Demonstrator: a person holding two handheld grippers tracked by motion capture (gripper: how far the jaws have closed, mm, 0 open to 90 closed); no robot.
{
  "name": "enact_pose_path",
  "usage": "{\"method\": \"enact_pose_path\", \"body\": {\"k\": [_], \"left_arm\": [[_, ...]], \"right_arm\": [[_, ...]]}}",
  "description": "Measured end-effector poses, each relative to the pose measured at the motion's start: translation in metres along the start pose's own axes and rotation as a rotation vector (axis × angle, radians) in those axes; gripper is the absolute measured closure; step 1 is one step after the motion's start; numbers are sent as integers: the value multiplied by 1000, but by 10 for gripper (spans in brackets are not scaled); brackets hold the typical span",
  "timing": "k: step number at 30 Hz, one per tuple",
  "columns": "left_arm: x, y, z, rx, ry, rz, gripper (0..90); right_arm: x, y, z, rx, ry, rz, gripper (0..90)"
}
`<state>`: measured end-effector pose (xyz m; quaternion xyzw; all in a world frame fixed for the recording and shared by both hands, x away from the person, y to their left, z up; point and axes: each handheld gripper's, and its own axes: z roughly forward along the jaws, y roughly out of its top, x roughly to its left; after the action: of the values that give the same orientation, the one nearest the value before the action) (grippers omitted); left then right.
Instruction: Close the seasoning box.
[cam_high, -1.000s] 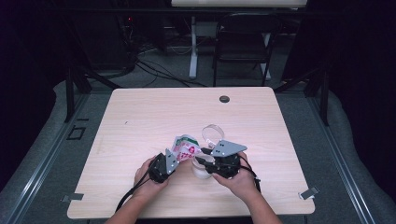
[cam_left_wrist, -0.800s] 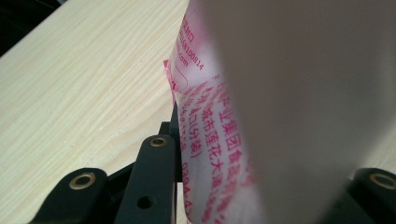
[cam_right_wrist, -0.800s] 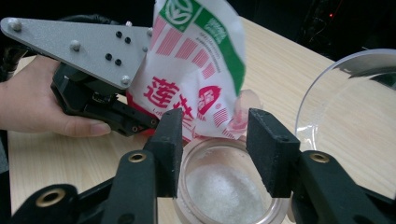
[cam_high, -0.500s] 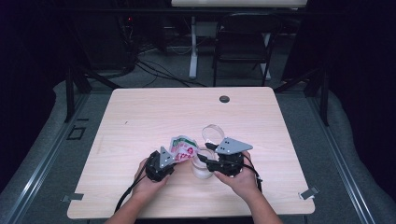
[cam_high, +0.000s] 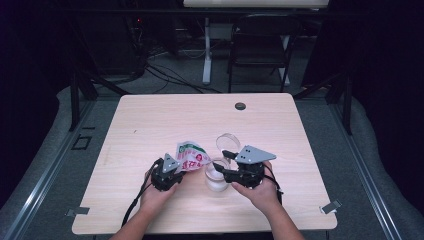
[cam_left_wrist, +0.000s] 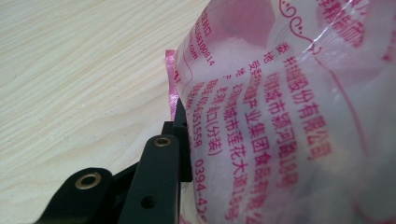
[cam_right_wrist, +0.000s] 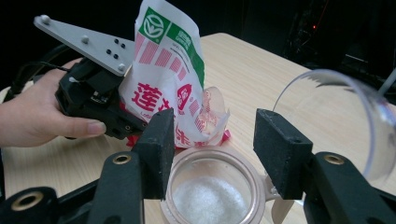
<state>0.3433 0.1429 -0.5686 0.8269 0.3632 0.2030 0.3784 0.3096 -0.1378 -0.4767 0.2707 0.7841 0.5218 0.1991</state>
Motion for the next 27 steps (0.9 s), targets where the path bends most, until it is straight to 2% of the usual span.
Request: {"method": "enact_pose_path", "body": {"k": [8,14,17,23,27], "left_arm": [[14,2,-14,-47,25,-60,757],[27,4,-31,-98,67,-109,757],[36,4,-43,-109,86,-146,757],[53,3,-65,-97,209,-128,756],[65,-4,-75,-73,267,-129,756]], "right_arm": [[-3,9,-13,-34,-3,5,520],[-8,12,-20,-43,-15,20,559],[-10,14,-25,-51,-27,15,591],[-19,17,-33,-67,-37,27,642],[-29,18,-34,-42,-71,40,640]]}}
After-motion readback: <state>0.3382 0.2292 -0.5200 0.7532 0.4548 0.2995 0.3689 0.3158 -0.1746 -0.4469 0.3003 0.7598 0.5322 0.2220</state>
